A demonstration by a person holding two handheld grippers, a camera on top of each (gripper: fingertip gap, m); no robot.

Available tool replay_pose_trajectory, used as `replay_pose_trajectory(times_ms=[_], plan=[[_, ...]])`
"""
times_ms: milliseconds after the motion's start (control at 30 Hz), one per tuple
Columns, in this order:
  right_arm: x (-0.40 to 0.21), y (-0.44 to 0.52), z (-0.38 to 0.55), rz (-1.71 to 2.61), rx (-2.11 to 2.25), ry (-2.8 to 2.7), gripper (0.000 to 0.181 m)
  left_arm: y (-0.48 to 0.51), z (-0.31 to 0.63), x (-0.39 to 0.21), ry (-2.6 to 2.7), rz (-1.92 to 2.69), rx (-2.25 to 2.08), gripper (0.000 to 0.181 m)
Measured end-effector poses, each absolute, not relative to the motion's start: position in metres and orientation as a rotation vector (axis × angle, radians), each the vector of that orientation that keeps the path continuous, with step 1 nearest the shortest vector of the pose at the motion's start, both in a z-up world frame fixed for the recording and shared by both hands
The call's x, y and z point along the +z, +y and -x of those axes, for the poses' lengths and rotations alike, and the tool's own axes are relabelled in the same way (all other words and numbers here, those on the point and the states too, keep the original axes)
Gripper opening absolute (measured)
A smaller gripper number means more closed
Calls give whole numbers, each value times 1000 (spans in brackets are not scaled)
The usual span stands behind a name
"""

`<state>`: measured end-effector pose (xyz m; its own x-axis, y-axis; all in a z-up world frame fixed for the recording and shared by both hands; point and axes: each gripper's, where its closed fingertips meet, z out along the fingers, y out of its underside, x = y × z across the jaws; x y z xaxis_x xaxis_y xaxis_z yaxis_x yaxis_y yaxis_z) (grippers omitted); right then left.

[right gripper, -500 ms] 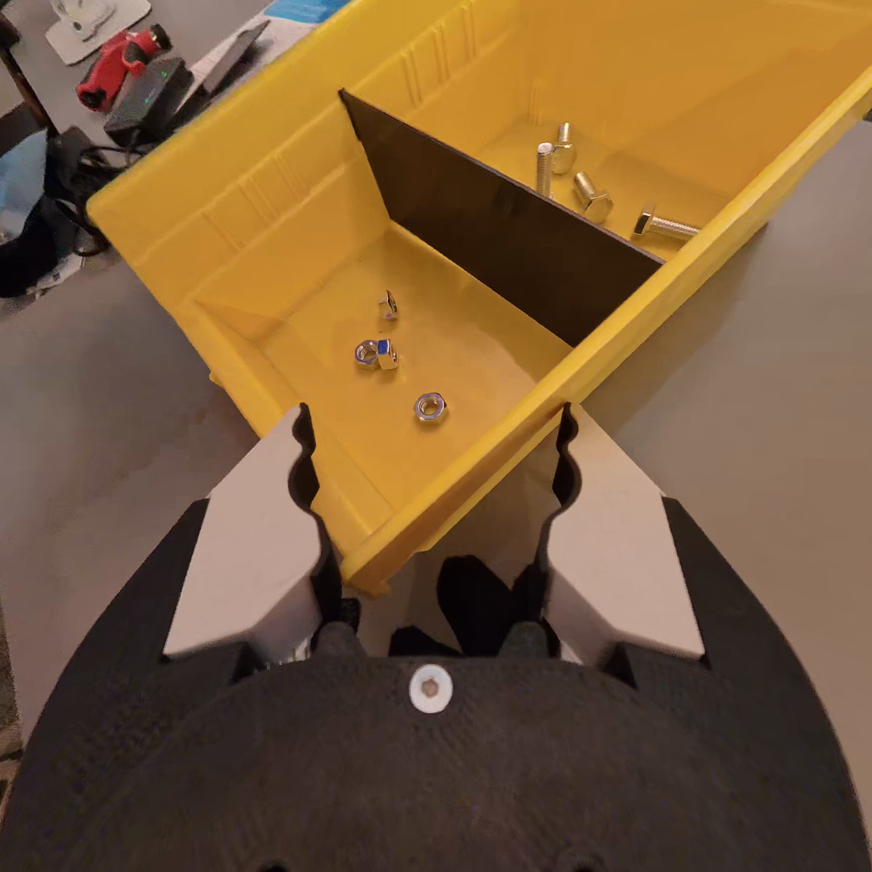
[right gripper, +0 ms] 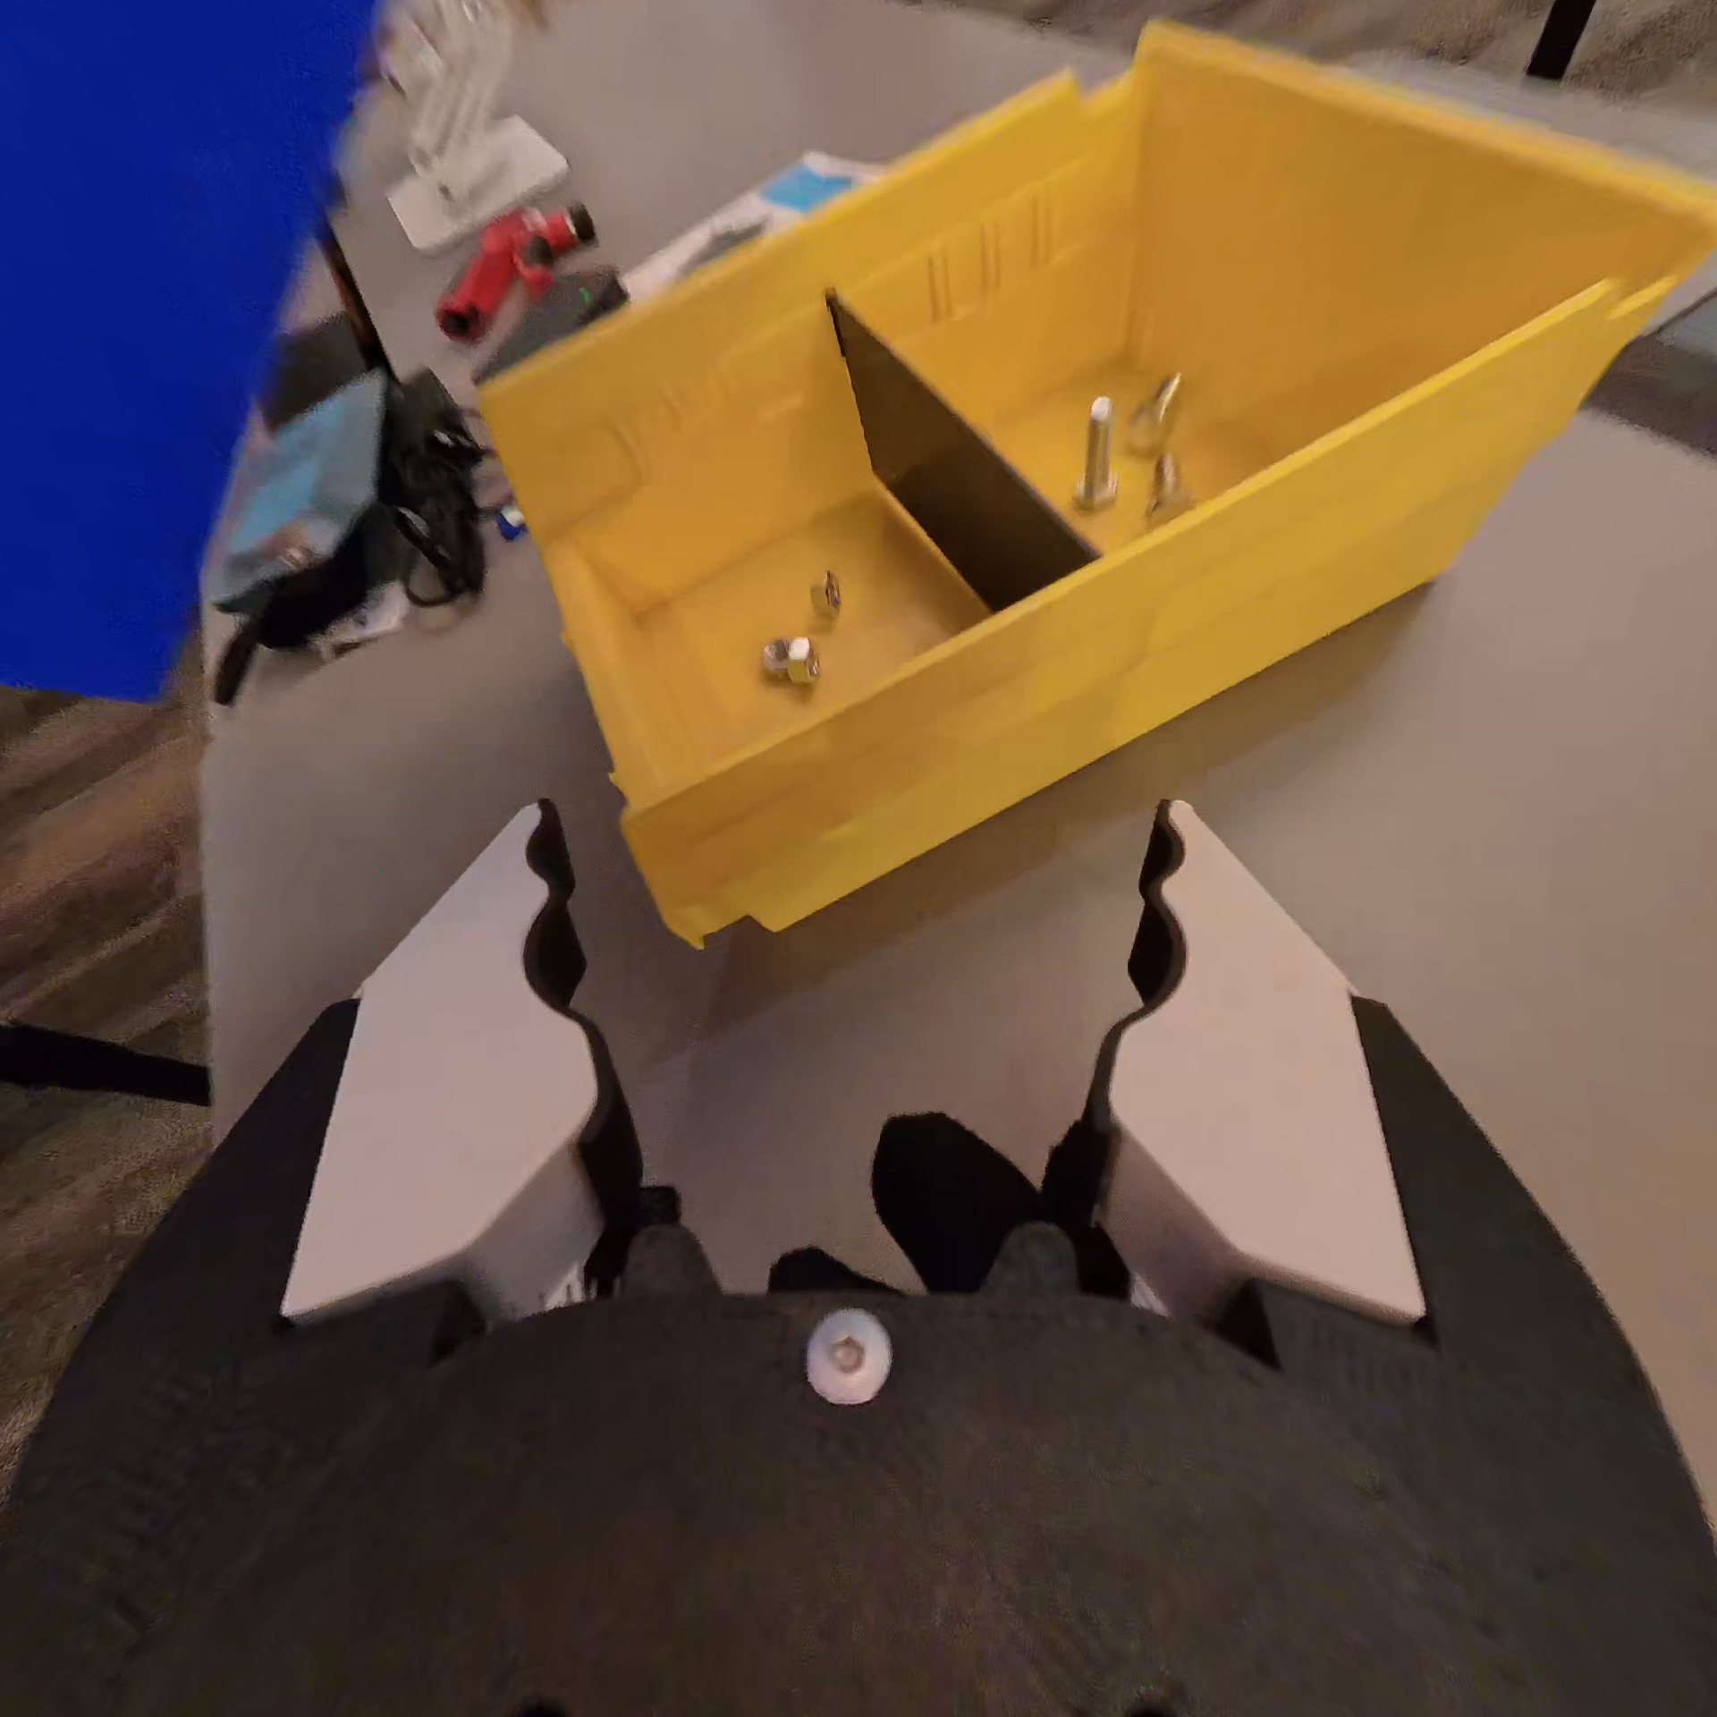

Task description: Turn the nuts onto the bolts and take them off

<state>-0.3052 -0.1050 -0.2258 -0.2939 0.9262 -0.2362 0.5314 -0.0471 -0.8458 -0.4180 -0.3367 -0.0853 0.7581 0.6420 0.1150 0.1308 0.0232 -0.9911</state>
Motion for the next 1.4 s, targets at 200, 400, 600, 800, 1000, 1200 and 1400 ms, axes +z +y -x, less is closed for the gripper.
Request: replay_pose_trajectory(times_ms=[200, 400, 600, 800, 1000, 1200, 1400], plan=[[-120, -80, 237, 1176, 1568, -1512, 118, -276, 375, -89, -541, 1605, 358, 3], [-59, -58, 137, 982, 1665, -1245, 128, -186, 307, -101, -366, 1745, 264, 4], [-69, -6, 71, 1120, 1496, -1084, 144, -80, 231, -129, -242, 1825, 44, 5], [-90, 76, 8, 1281, 1353, -883, 152, 21, 158, -168, -150, 1893, -186, 6], [-123, 153, -40, 1444, 1271, -725, 148, 102, 104, -211, -121, 1962, -328, 7], [-151, 217, -71, 1556, 1187, -701, 150, 161, 60, -233, -109, 1990, -431, 16], [-176, 277, -92, 1653, 1178, -694, 147, 195, 14, -233, -110, 1969, -544, 38]])
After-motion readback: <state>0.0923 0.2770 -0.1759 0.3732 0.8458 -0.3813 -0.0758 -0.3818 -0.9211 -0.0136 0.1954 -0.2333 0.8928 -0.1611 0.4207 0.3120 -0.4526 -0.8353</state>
